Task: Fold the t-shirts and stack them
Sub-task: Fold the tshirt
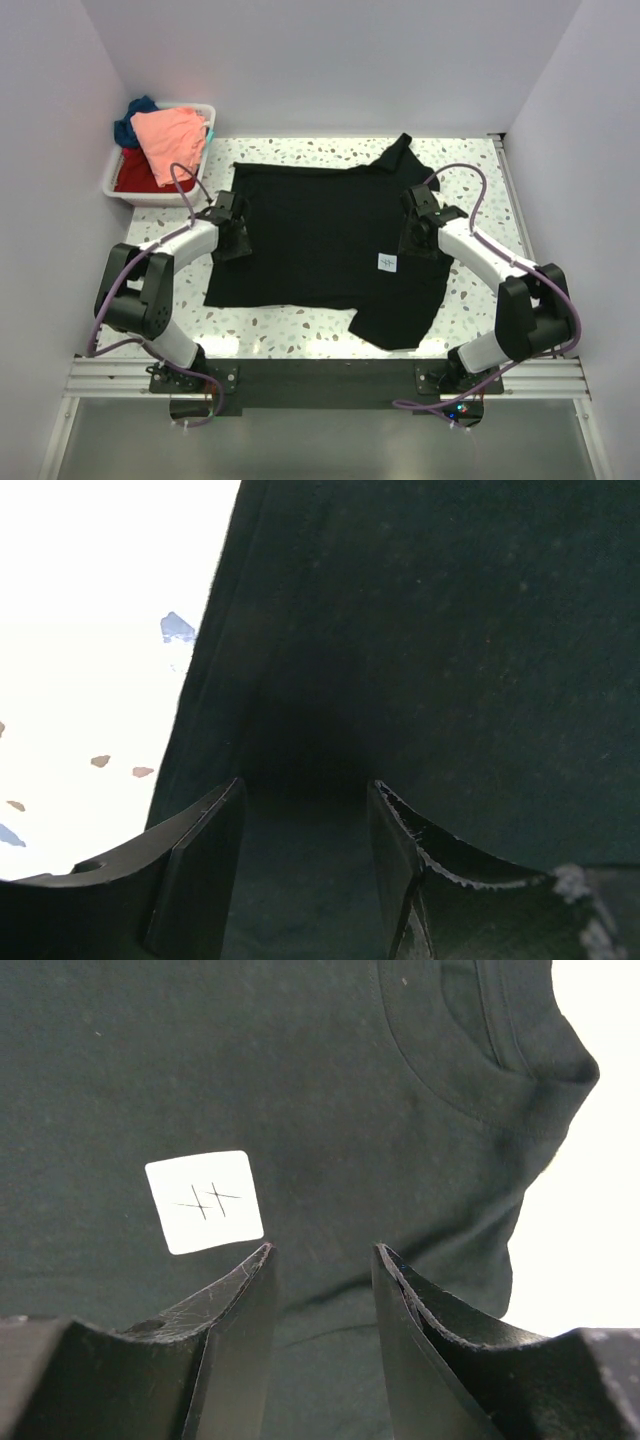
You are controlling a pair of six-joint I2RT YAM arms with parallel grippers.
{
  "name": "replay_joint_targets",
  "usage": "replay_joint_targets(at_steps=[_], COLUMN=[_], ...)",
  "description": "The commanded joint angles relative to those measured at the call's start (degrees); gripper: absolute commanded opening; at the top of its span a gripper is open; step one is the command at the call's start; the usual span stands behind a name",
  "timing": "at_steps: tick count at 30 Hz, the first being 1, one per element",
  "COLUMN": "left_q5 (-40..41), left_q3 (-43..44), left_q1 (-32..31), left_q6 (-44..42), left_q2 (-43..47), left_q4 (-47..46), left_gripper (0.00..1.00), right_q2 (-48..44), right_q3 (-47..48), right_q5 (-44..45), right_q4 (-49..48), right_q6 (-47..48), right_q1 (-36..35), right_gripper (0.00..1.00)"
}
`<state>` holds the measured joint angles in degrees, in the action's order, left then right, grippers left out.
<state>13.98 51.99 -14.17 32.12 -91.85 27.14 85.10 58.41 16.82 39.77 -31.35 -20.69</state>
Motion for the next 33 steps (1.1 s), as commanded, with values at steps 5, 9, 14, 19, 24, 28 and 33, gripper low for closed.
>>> replay_joint_targets(at_steps=[5,9,14,19,24,28,33], left_q5=[-1.58,-0.53,1.57,2.46,1.93,2.19,2.02], left_q3=[-0.83,-2.94,-6.71,-10.67,-14.54,-16.39,-18.06], left_q1=[-0.77,-0.86,-1.03,-1.12,-1.29,-1.56,-1.82], left_q6=[1.71,3.47,6.64,9.1,13.23,15.51,16.48], left_q2=[-0.96,-0.7,0.79,2.55,4.84,7.21,9.23], left_q4=[-4.9,-4.11,-0.87,0.81,3.8,5.64,8.11], left_gripper=[0.56,0.56,0.56,0.56,0.57,0.57,0.58], right_q2=[3.75,7.09,11.23,11.23,10.18,8.68,6.05], right_q3=[-2.42,-4.01,-6.2,-7.87,-8.67,-7.96,-9.19], right_q5=[-3.19,-5.65,-8.29,-8.47,-7.94,-7.5,-5.66], right_q4=[-10.32,-13.48,-15.42,-14.64,-12.09,-7.18,-2.77], right_q6=[4.98,5.43,4.9,4.2,3.93,2.79,1.91], right_q1=[-0.23,-0.14,-0.14,-0.23,-0.23,-0.23,-0.23], right_gripper=[0.47,0.47,0.46,0.46,0.46,0.45,0.45])
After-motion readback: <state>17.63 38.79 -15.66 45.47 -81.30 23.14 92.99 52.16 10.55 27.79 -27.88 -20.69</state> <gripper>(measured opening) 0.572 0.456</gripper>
